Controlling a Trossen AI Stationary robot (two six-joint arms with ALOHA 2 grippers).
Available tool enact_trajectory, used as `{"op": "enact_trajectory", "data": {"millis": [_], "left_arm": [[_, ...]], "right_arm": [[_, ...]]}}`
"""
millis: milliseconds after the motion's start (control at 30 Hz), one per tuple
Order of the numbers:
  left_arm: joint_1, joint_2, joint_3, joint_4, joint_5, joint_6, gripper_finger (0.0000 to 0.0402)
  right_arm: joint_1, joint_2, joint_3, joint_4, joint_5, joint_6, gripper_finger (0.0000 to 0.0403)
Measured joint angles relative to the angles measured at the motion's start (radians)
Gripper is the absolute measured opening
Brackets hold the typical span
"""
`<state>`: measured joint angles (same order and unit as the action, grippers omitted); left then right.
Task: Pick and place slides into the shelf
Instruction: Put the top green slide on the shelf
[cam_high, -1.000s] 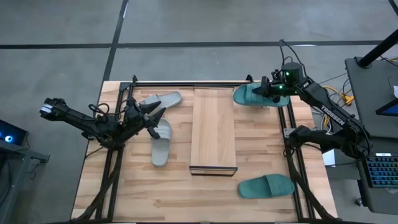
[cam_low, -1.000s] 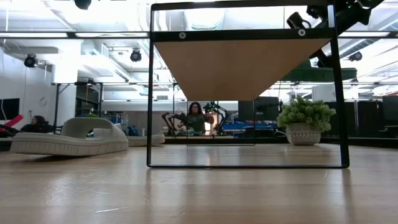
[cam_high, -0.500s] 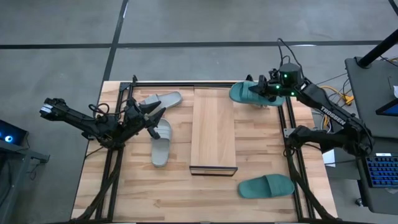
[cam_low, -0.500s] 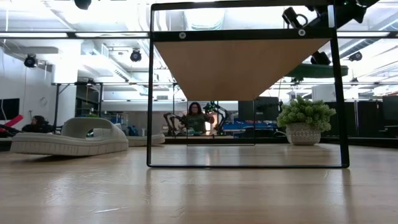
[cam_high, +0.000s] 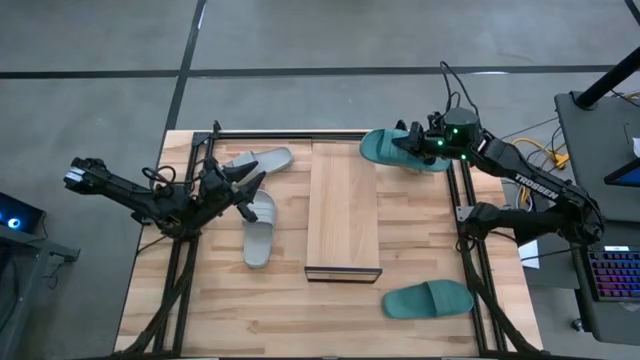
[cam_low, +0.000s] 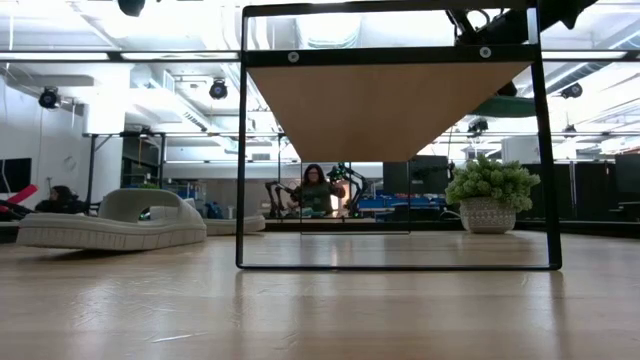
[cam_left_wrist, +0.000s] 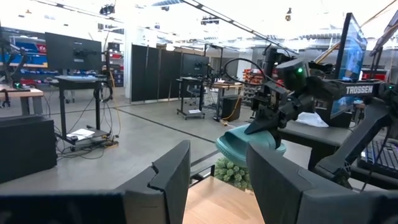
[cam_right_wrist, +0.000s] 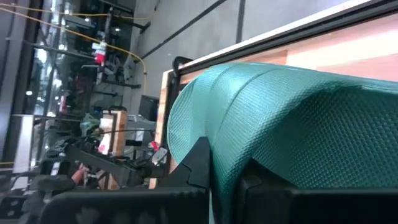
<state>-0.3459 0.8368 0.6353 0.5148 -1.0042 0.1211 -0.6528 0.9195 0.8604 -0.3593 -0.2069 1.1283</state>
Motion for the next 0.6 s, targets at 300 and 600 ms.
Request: {"op": "enact_trajectory", "data": {"millis": [300, 600], "left_arm": [[0.005, 0.0, 0.0, 0.0, 0.0, 0.0, 0.0141], [0.006, -0.003, 0.0, 0.0, -0.027, 0.018, 0.0141]], "right_arm": [[0.113, 0.077, 0.0, 0.133, 0.083, 0.06, 0.0011], [0.175, 0.185, 0.067, 0.186, 0.077, 0.071, 0.0011]]}}
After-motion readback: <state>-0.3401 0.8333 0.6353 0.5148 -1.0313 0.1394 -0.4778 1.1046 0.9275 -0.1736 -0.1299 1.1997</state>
